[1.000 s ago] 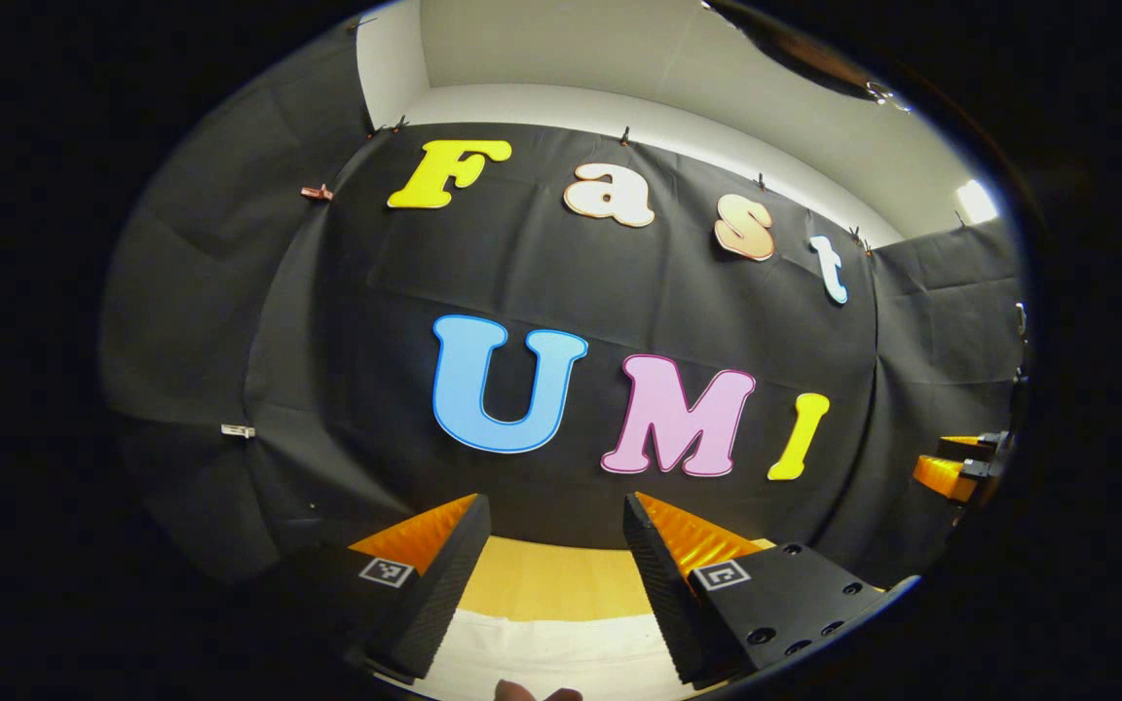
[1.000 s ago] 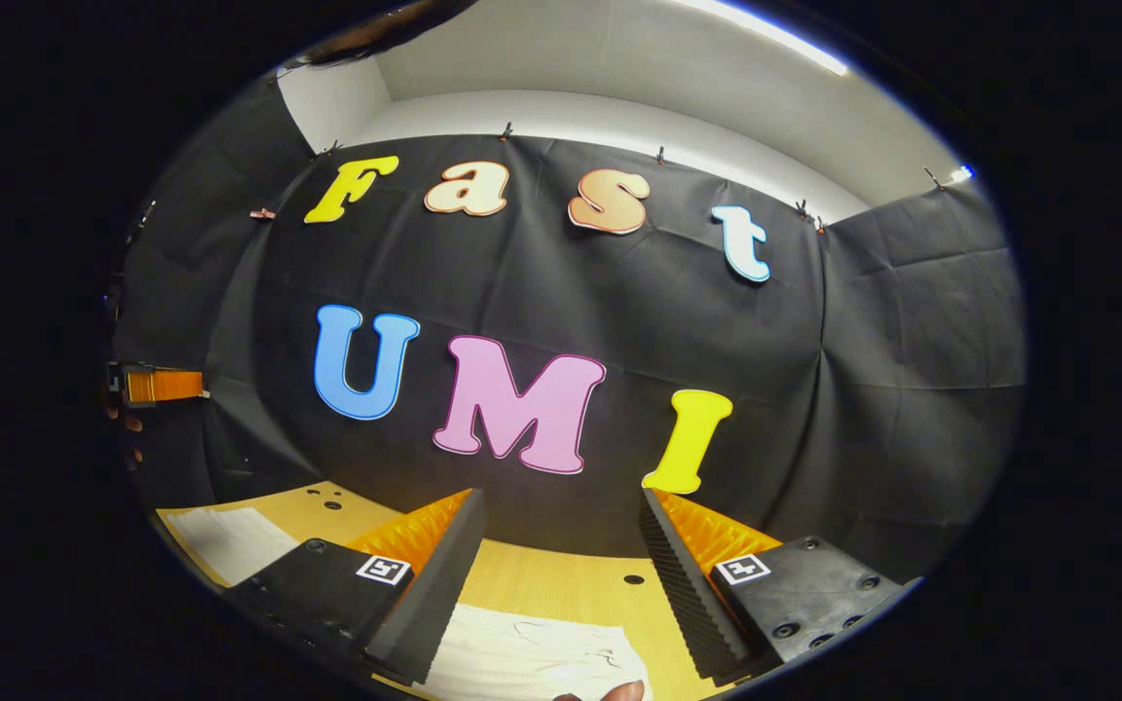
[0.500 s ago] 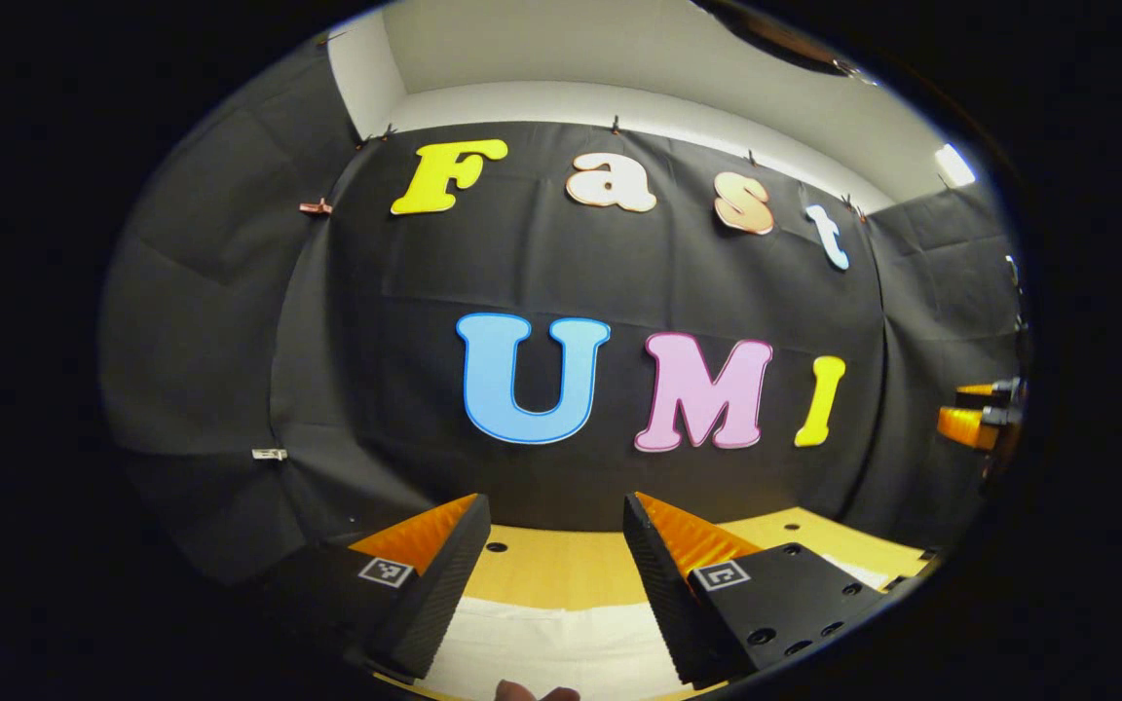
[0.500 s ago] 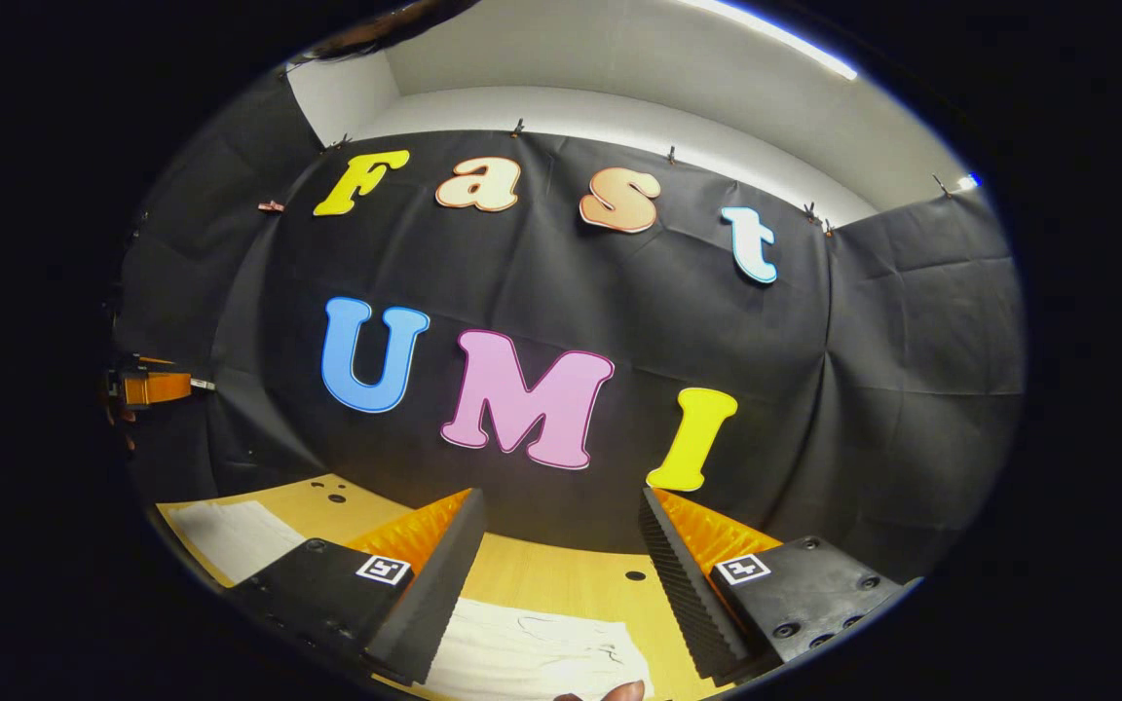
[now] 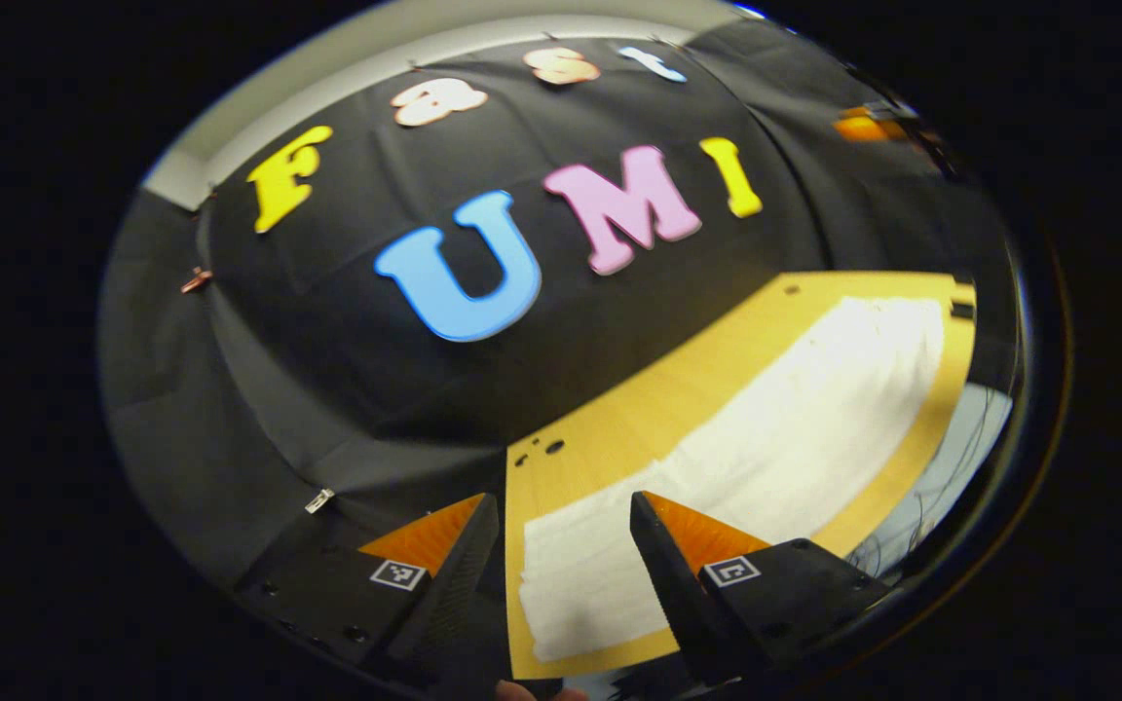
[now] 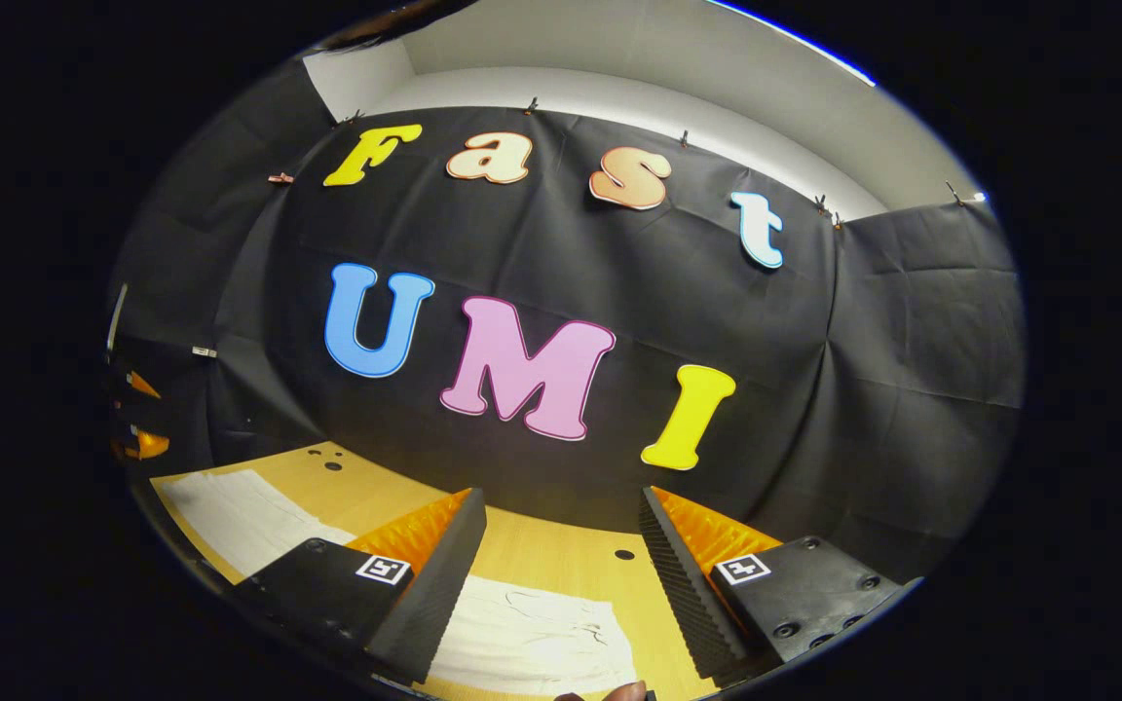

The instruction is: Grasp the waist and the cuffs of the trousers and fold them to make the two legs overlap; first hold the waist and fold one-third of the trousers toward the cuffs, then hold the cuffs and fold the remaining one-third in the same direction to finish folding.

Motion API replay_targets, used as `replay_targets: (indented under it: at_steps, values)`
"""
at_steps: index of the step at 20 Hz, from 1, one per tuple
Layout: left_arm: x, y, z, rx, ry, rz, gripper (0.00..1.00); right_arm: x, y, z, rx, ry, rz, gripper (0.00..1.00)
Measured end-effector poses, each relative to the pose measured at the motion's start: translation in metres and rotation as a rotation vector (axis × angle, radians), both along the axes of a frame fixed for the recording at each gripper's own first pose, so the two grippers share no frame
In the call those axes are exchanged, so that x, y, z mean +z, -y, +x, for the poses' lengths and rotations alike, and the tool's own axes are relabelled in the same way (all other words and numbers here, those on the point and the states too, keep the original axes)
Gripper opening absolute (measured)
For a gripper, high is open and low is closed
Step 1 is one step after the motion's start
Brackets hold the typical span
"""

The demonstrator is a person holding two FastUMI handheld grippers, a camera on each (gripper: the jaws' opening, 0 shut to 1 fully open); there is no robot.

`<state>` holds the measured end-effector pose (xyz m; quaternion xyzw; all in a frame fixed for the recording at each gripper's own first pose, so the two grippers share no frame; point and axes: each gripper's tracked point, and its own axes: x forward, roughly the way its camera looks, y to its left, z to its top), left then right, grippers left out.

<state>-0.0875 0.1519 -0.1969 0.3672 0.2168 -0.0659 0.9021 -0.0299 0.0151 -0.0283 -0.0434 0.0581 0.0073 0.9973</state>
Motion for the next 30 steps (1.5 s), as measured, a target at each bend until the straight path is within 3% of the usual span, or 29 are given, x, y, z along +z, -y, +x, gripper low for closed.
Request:
replay_targets:
  at_steps: [4, 7, 12, 20, 25, 26, 29, 30]
  values:
    - [-0.073, -0.025, -0.005, -0.080, -0.211, 0.256, 0.87, -0.005, 0.015, -0.005, -0.037, -0.011, 0.004, 0.98]
    - [-0.120, -0.040, -0.029, -0.159, -0.355, 0.380, 0.86, -0.011, 0.022, -0.012, -0.056, -0.029, 0.000, 0.97]
    - [-0.173, -0.057, -0.040, -0.266, -0.537, 0.493, 0.85, -0.020, 0.035, -0.023, -0.099, -0.061, 0.000, 0.98]
    - [-0.204, -0.074, -0.014, -0.329, -0.619, 0.601, 0.79, -0.030, 0.046, -0.034, -0.148, -0.094, -0.027, 0.98]
    - [-0.216, -0.080, 0.019, -0.339, -0.653, 0.607, 0.60, -0.065, 0.047, -0.040, -0.153, -0.174, -0.056, 0.98]
    - [-0.220, -0.079, 0.022, -0.342, -0.669, 0.608, 0.52, -0.074, 0.048, -0.041, -0.147, -0.195, -0.075, 0.98]
    - [-0.222, -0.085, 0.026, -0.361, -0.686, 0.643, 0.08, -0.110, 0.050, -0.040, -0.084, -0.279, -0.192, 0.98]
    - [-0.225, -0.083, 0.029, -0.382, -0.684, 0.641, 0.08, -0.126, 0.054, -0.040, -0.049, -0.311, -0.251, 0.96]
